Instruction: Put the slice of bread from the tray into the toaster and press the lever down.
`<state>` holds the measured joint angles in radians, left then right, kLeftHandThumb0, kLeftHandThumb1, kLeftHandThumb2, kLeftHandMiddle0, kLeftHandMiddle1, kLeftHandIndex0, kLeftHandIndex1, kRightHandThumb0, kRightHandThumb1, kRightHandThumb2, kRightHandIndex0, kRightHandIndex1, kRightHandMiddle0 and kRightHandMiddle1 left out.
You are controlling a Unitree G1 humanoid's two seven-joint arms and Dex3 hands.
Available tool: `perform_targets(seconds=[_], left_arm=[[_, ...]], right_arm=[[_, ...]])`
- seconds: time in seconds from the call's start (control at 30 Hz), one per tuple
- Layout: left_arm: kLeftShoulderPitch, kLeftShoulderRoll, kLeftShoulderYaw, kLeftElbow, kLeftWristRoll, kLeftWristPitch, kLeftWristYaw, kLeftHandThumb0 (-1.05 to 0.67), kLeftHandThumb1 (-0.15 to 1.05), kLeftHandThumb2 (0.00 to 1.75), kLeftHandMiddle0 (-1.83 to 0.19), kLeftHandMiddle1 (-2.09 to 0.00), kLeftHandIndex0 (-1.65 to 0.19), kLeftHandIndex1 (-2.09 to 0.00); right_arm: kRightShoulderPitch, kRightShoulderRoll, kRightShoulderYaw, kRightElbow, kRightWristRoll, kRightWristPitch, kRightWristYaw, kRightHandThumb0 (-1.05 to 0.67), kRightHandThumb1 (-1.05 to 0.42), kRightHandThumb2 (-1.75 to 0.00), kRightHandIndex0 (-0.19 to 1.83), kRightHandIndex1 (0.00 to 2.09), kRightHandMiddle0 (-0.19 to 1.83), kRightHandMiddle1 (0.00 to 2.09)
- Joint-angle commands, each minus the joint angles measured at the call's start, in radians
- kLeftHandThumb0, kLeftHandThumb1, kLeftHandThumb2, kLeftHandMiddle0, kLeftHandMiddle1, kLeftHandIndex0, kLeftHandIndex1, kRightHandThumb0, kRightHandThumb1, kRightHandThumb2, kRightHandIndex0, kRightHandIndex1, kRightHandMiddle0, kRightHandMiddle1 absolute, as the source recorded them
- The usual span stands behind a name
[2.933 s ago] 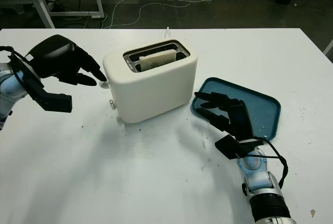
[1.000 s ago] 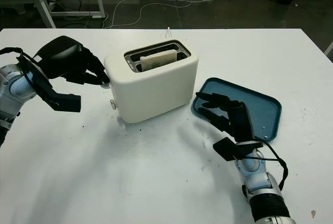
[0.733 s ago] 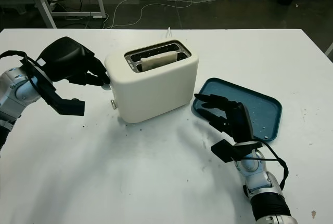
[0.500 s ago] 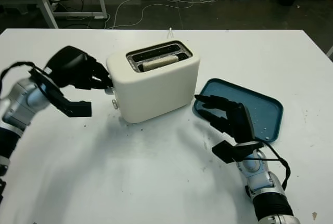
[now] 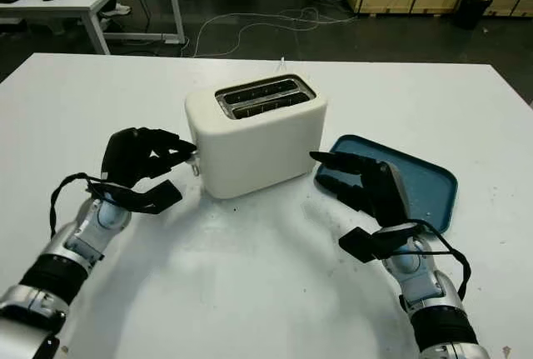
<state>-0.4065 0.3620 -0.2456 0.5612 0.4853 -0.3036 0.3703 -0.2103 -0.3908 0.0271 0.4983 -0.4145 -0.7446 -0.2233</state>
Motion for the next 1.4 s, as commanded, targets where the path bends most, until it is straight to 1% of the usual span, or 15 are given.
perform_targets(seconds=[0.0, 0.27, 0.33, 0.43, 0.5, 0.53, 0.63, 0.73, 0.83, 0.9, 1.0, 1.13, 1.23, 1.3, 1.37], left_arm=[[0.103, -0.123, -0.137, 0.038, 0.052, 0.062, -0.116, -0.27, 0.92, 0.12, -0.91, -1.18, -1.16, -0.01], [0.162, -0.098, -0.143, -0.151, 0.028, 0.149, -0.156, -0.29, 0.92, 0.15, -0.86, -1.21, -1.17, -0.02], [0.171, -0.091, -0.142, -0.192, 0.024, 0.165, -0.166, -0.28, 0.92, 0.13, -0.88, -1.19, -1.17, -0.02], [0.179, -0.088, -0.136, -0.239, 0.009, 0.184, -0.176, -0.29, 0.92, 0.09, -0.90, -1.31, -1.18, -0.02], [0.180, -0.090, -0.136, -0.248, -0.005, 0.180, -0.181, -0.28, 0.90, 0.04, -0.90, -1.40, -1.21, -0.04], [0.179, -0.092, -0.137, -0.250, -0.010, 0.181, -0.186, -0.28, 0.89, 0.03, -0.90, -1.41, -1.22, -0.04], [0.173, -0.107, -0.147, -0.234, -0.010, 0.188, -0.182, -0.27, 0.85, 0.01, -0.93, -1.35, -1.26, -0.07], [0.165, -0.123, -0.160, -0.213, -0.001, 0.212, -0.190, -0.28, 0.85, 0.00, -0.96, -1.35, -1.27, -0.08], [0.156, -0.132, -0.168, -0.171, 0.007, 0.196, -0.178, -0.28, 0.82, 0.00, -0.99, -1.36, -1.28, -0.09], [0.151, -0.134, -0.169, -0.162, 0.015, 0.205, -0.178, -0.29, 0.81, 0.00, -0.97, -1.38, -1.30, -0.10], [0.149, -0.137, -0.163, -0.183, 0.011, 0.244, -0.191, -0.29, 0.81, 0.00, -0.95, -1.38, -1.29, -0.10], [0.138, -0.121, -0.150, -0.213, -0.004, 0.248, -0.204, -0.27, 0.82, 0.00, -0.94, -1.41, -1.27, -0.11], [0.127, -0.114, -0.132, -0.220, -0.017, 0.227, -0.192, -0.28, 0.82, 0.00, -0.93, -1.45, -1.27, -0.12], [0.120, -0.106, -0.115, -0.235, -0.032, 0.211, -0.188, -0.31, 0.85, 0.01, -0.88, -1.50, -1.27, -0.15], [0.112, -0.094, -0.104, -0.243, -0.041, 0.188, -0.179, -0.31, 0.86, 0.01, -0.86, -1.46, -1.24, -0.16]], right_arm=[[-0.006, 0.005, 0.004, -0.023, 0.001, 0.010, 0.001, -0.32, -0.88, 0.00, 0.88, 0.57, 0.96, 0.00], [-0.002, 0.010, 0.003, -0.007, 0.008, -0.001, -0.005, -0.31, -0.89, 0.00, 0.87, 0.59, 0.97, 0.01], [-0.002, 0.009, 0.001, -0.006, 0.013, -0.001, 0.000, -0.31, -0.89, 0.00, 0.87, 0.60, 0.97, 0.00], [-0.003, 0.006, 0.001, -0.003, 0.023, -0.006, 0.008, -0.31, -0.89, 0.00, 0.87, 0.60, 0.96, 0.00], [-0.001, -0.001, 0.003, -0.010, -0.006, 0.002, -0.007, -0.31, -0.89, 0.00, 0.86, 0.61, 0.96, 0.00], [-0.002, -0.004, 0.005, -0.012, -0.020, 0.005, -0.016, -0.32, -0.89, 0.00, 0.86, 0.61, 0.96, 0.00], [-0.003, -0.004, 0.007, -0.007, -0.039, 0.008, -0.025, -0.31, -0.88, 0.00, 0.86, 0.62, 0.97, 0.00], [-0.004, 0.001, 0.008, -0.002, -0.049, 0.013, -0.026, -0.29, -0.87, 0.00, 0.85, 0.61, 0.97, 0.00], [-0.004, 0.002, 0.009, -0.004, -0.057, 0.015, -0.027, -0.30, -0.88, -0.01, 0.85, 0.61, 0.97, 0.00], [-0.005, 0.002, 0.009, 0.000, -0.058, 0.010, -0.030, -0.30, -0.89, -0.01, 0.85, 0.61, 0.97, 0.00], [-0.007, 0.000, 0.011, 0.008, -0.065, 0.009, -0.035, -0.30, -0.89, -0.01, 0.85, 0.60, 0.96, 0.00], [-0.004, 0.003, 0.012, 0.006, -0.059, 0.015, -0.025, -0.30, -0.89, 0.00, 0.85, 0.60, 0.96, 0.00], [-0.003, 0.003, 0.013, 0.009, -0.064, 0.011, -0.034, -0.30, -0.89, 0.00, 0.85, 0.60, 0.96, 0.00], [-0.002, 0.001, 0.014, 0.003, -0.078, 0.019, -0.041, -0.31, -0.89, 0.00, 0.85, 0.60, 0.96, 0.00], [-0.001, 0.000, 0.014, 0.000, -0.085, 0.020, -0.046, -0.30, -0.89, 0.00, 0.84, 0.60, 0.96, 0.00]])
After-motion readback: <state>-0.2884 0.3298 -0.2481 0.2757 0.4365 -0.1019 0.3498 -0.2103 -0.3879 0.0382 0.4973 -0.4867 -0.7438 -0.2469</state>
